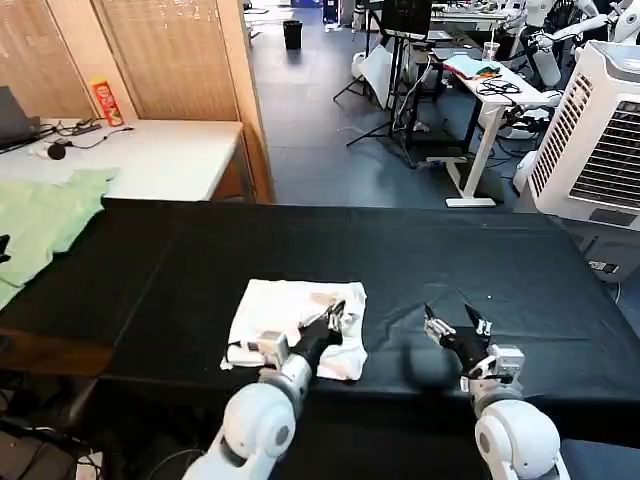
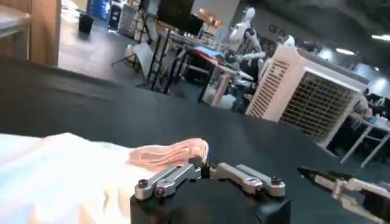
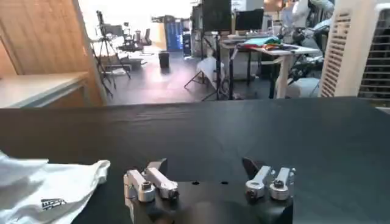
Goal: Fold and organize the clothes.
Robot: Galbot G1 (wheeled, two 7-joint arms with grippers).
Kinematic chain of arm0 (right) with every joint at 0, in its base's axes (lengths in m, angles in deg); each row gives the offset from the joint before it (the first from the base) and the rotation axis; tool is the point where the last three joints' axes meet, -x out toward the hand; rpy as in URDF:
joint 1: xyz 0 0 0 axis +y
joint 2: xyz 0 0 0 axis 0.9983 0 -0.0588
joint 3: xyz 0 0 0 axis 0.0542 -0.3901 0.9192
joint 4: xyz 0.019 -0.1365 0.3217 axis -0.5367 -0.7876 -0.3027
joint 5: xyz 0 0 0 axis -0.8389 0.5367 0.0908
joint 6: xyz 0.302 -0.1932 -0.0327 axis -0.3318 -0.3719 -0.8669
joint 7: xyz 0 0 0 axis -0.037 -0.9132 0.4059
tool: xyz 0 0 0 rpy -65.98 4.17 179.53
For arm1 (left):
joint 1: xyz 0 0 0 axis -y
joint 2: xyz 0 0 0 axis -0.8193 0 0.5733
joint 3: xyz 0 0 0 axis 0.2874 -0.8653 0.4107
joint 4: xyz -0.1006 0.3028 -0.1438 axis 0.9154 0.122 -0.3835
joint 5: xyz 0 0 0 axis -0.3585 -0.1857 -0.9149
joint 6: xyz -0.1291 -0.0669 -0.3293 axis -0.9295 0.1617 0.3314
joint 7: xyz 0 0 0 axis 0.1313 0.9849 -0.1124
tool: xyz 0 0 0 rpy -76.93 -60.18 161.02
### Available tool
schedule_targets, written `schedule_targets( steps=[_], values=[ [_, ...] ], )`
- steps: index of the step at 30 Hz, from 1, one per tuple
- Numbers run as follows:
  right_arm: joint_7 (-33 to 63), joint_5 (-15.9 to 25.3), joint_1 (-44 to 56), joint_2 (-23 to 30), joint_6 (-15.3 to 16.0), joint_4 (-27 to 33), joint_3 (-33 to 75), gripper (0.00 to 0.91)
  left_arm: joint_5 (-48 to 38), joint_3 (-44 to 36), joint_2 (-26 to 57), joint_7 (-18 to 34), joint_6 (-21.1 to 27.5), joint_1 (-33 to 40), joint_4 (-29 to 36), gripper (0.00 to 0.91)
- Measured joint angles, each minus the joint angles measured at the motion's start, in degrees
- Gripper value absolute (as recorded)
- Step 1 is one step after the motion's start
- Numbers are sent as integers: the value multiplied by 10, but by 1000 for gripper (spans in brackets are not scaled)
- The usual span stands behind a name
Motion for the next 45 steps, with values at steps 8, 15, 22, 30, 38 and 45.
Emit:
schedule_targets(
  steps=[8, 15, 22, 30, 38, 45],
  values=[
    [-19, -1, -15, -10, -2, 2, -23, 878, -35, -33, -5, -5, -13, 1, 8, 878],
    [-63, 1, -38, -31, -11, 14, -67, 878, 37, -5, 45, -26, -49, 11, 55, 878],
    [-67, 44, -71, -32, -3, 42, -139, 878, 74, 76, 114, -27, -73, -8, 59, 878],
    [-48, 178, -66, -32, 24, 72, -176, 878, 71, 152, 128, -33, -93, -33, 26, 878],
    [-34, 161, -58, -20, -15, 64, -164, 878, 27, 188, 123, -41, -101, -30, -15, 878],
    [-31, 103, -31, -24, -36, 17, -126, 878, -60, 207, 110, -61, -97, -36, -48, 878]
  ],
)
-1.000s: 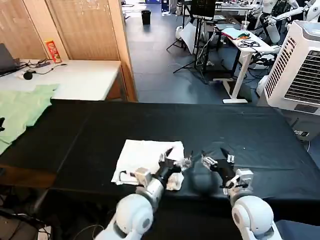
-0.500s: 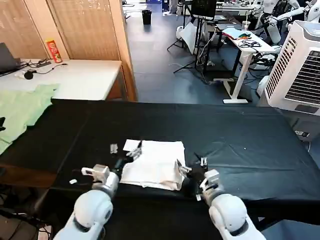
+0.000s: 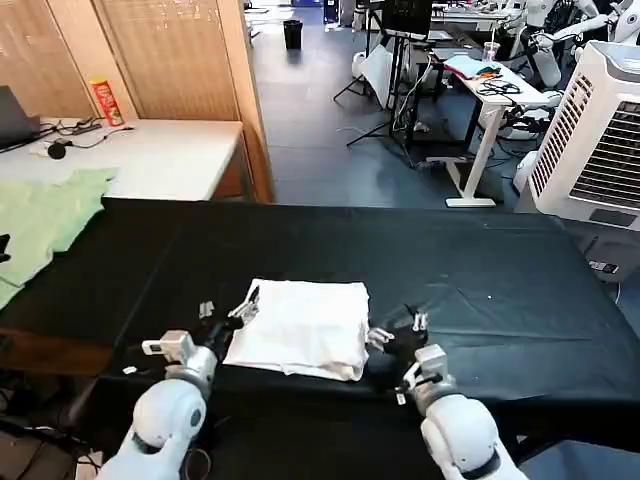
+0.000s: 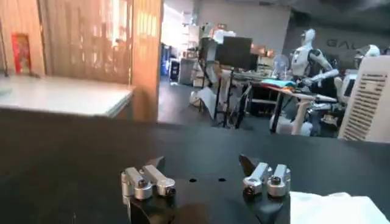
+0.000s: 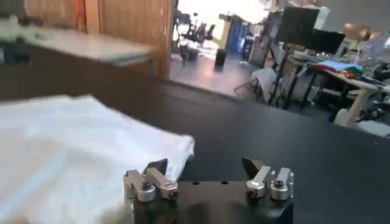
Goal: Fold and organize the clothes.
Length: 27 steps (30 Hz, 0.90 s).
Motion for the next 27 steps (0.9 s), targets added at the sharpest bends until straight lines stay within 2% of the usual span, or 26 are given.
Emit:
schedule_targets(
  steps=[8, 10, 12, 13, 19, 27],
  values=[
    [-1, -9, 20, 6, -2, -48, 12, 878, -123, 22, -2, -8, 35, -12, -20, 878],
    [-1, -8, 22, 7, -2, -52, 13, 878, -148, 27, -2, -5, 38, -15, -23, 605],
    [-1, -8, 24, 8, -3, -55, 14, 878, -169, 33, -2, -3, 43, -18, -23, 29],
    [-1, -7, 25, 8, -3, -56, 14, 878, -183, 36, -2, -2, 47, -19, -23, 0],
    [-1, -5, 27, 12, -3, -59, 15, 878, -248, 45, -3, 5, 64, -22, -26, 0],
    [-1, -3, 28, 14, -4, -61, 18, 878, -229, 45, -8, 9, 68, -17, -17, 0]
  ],
)
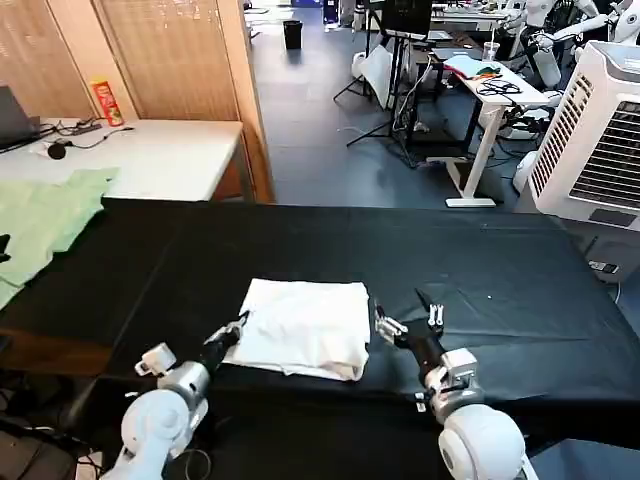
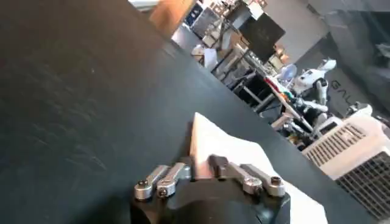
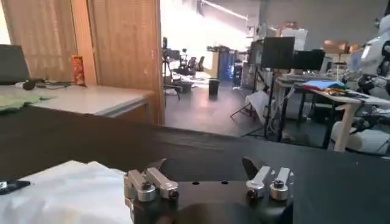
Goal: Fold and organize the clothes.
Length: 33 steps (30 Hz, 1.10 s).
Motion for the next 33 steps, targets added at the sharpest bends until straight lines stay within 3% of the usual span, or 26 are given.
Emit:
schedule_targets(
  steps=[10, 20, 26, 33],
  values=[
    [2, 15, -3, 7, -2, 10, 0, 878, 210, 35, 48, -6, -14, 13, 29, 0],
    [2, 18, -5, 10, -5, 19, -4, 878, 368, 108, 174, -3, -15, 10, 70, 0],
    [2, 22, -3, 20, -7, 23, -6, 878, 382, 113, 211, 13, -8, 9, 127, 0],
    [1, 26, 11, 21, -10, 21, -3, 878, 358, 15, 170, 25, -10, 12, 157, 0]
  ],
)
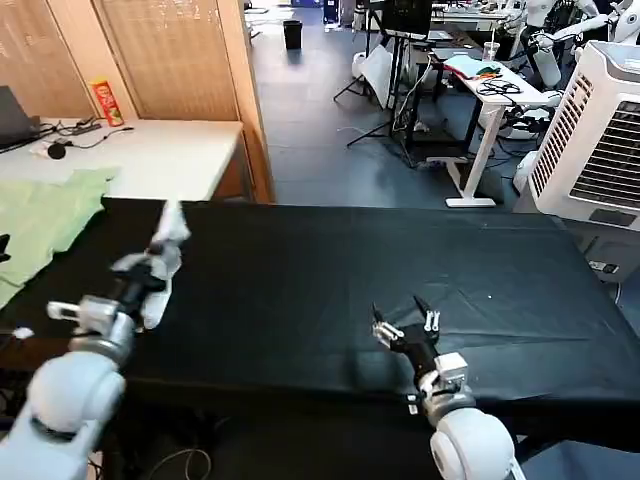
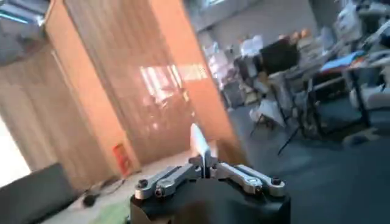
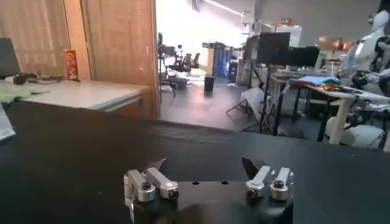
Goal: Fold and organize the clothes.
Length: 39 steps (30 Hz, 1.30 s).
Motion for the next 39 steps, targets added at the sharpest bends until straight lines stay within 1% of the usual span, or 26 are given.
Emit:
schedule_targets(
  steps=[1, 2, 3, 6, 8, 10, 13, 17, 20, 24, 28, 31, 32, 34, 35, 37, 38, 39],
  values=[
    [0, -1, 1, 0, 0, 0, 0, 878, 3, -20, -10, 4, -3, 3, -2, 0],
    [-1, -2, 2, -1, 0, 0, 0, 878, 10, -40, -20, 8, -9, 7, -7, 332],
    [-1, -4, 3, -1, 0, 0, 0, 878, 16, -64, -33, 11, -12, 10, -14, 878],
    [-2, -17, 2, -5, 5, 0, -3, 878, 22, -121, -71, 19, -13, 19, -42, 878],
    [-1, -35, -2, -9, 12, 1, -8, 878, 25, -149, -93, 18, -15, 19, -55, 878],
    [0, -50, -5, -12, 19, 4, -11, 878, 25, -173, -109, 10, -28, 17, -59, 878],
    [5, -91, -15, -14, 35, 10, -22, 878, 39, -189, -117, -17, -50, 10, -58, 878],
    [23, -161, -37, -9, 63, 28, -43, 878, 54, -190, -111, -39, -76, 0, -44, 878],
    [40, -221, -62, 0, 85, 48, -66, 878, 52, -180, -105, -39, -79, -1, -31, 878],
    [44, -277, -102, 17, 105, 80, -106, 878, 46, -163, -96, -34, -82, -7, -16, 878],
    [48, -297, -145, 40, 109, 123, -144, 878, 50, -145, -94, -29, -83, -19, -9, 878],
    [52, -302, -168, 54, 110, 154, -161, 878, 61, -133, -95, -35, -87, -31, -4, 878],
    [55, -304, -175, 59, 110, 165, -166, 770, 62, -129, -96, -35, -87, -35, -1, 878],
    [60, -309, -185, 66, 111, 181, -170, 751, 61, -122, -97, -35, -88, -42, 4, 878],
    [62, -310, -189, 69, 111, 188, -171, 702, 60, -119, -97, -35, -88, -45, 6, 878],
    [63, -312, -197, 75, 110, 203, -173, 644, 59, -112, -97, -36, -88, -49, 11, 878],
    [63, -313, -200, 78, 110, 209, -173, 536, 59, -109, -97, -35, -88, -52, 13, 878],
    [63, -314, -203, 81, 110, 215, -174, 458, 59, -106, -97, -36, -88, -54, 15, 878]
  ],
)
